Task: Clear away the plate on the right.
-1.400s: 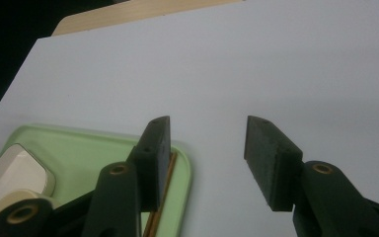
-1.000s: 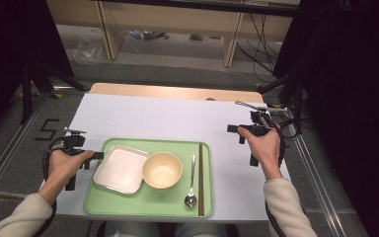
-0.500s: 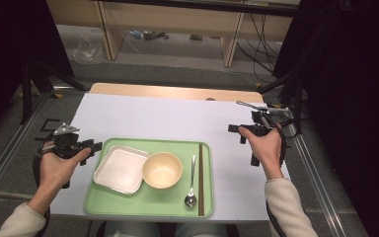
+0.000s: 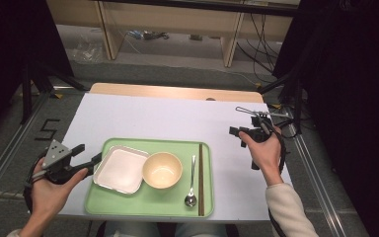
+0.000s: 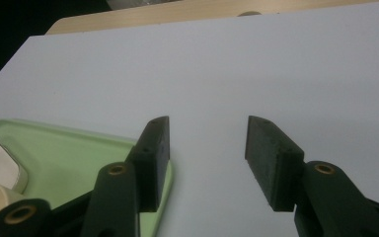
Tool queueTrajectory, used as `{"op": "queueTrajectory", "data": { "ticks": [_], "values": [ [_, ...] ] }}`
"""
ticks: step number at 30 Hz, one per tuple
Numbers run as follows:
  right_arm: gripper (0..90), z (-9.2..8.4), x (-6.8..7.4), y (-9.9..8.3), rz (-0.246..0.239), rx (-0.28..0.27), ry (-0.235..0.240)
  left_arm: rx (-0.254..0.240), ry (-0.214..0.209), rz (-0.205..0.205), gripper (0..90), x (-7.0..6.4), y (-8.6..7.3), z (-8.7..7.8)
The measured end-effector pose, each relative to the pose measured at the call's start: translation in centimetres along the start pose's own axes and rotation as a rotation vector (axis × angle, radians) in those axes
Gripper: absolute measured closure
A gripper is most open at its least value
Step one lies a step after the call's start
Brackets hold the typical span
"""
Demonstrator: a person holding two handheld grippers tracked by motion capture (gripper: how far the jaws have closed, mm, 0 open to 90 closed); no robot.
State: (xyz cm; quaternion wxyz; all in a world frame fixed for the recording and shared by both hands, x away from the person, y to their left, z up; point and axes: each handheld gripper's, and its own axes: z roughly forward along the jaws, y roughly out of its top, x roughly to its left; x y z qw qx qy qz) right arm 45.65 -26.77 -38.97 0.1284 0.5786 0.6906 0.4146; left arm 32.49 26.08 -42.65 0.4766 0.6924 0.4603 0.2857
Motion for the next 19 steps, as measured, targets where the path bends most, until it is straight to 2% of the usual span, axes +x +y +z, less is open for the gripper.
{"op": "queueTrajectory", "data": {
  "ticks": [1, 3, 4, 8, 9, 13, 15, 17, 18, 19],
  "values": [
    [53.1, 0.0, 0.1, -0.4, 0.015, -0.005, -0.010, -0.007, -0.005, 0.009, 31.6, -0.1, -0.2, -0.3],
    [53.3, 0.0, 0.1, -1.3, -0.013, -0.013, -0.016, -0.015, -0.003, 0.026, 31.6, -0.4, -0.6, -0.7],
    [53.2, -0.1, 0.0, -1.6, -0.047, -0.020, -0.017, -0.019, -0.004, 0.033, 31.6, -0.4, -0.6, -0.7],
    [52.8, -0.5, -0.1, -2.2, -0.073, -0.040, 0.002, -0.038, 0.001, 0.032, 31.2, -0.5, -0.9, -0.6],
    [52.8, -0.8, 0.1, -2.3, -0.064, -0.042, -0.005, -0.040, 0.013, 0.032, 31.2, -0.5, -1.0, -0.5],
    [51.9, -1.2, 0.4, -2.7, -0.097, -0.065, 0.006, -0.012, 0.024, 0.020, 29.7, -0.2, -1.6, -0.2],
    [51.8, -1.5, 0.6, -2.8, -0.094, -0.050, 0.007, -0.001, 0.026, 0.019, 29.8, -0.1, -1.8, 0.0],
    [51.8, -1.5, 0.4, -2.9, -0.090, -0.059, 0.008, 0.000, 0.022, 0.016, 29.9, 0.0, -1.9, 0.2],
    [51.8, -1.6, 0.5, -3.0, -0.059, -0.043, 0.005, 0.003, 0.022, 0.016, 30.0, 0.0, -1.9, 0.2],
    [51.8, -1.6, 0.2, -3.0, -0.090, -0.056, -0.003, 0.004, 0.021, 0.017, 30.0, 0.0, -1.9, 0.3]
  ]
}}
